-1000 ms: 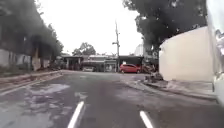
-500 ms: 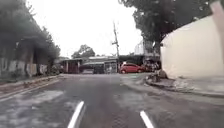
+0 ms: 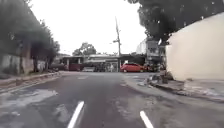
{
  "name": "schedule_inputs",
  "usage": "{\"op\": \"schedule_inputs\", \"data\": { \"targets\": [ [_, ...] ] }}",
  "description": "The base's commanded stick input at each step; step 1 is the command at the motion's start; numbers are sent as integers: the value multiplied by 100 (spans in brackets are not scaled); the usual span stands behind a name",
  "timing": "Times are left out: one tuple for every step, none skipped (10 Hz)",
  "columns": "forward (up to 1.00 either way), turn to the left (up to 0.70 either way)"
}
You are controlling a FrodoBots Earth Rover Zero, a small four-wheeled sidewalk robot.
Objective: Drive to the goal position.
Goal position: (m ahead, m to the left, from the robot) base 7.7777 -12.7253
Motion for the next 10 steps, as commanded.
{"op": "schedule_inputs", "data": {
  "targets": [
    [85,0],
    [85,0],
    [85,0],
    [85,0],
    [85,0],
    [85,0],
    [85,0],
    [85,0],
    [85,0],
    [85,0]
  ]
}}
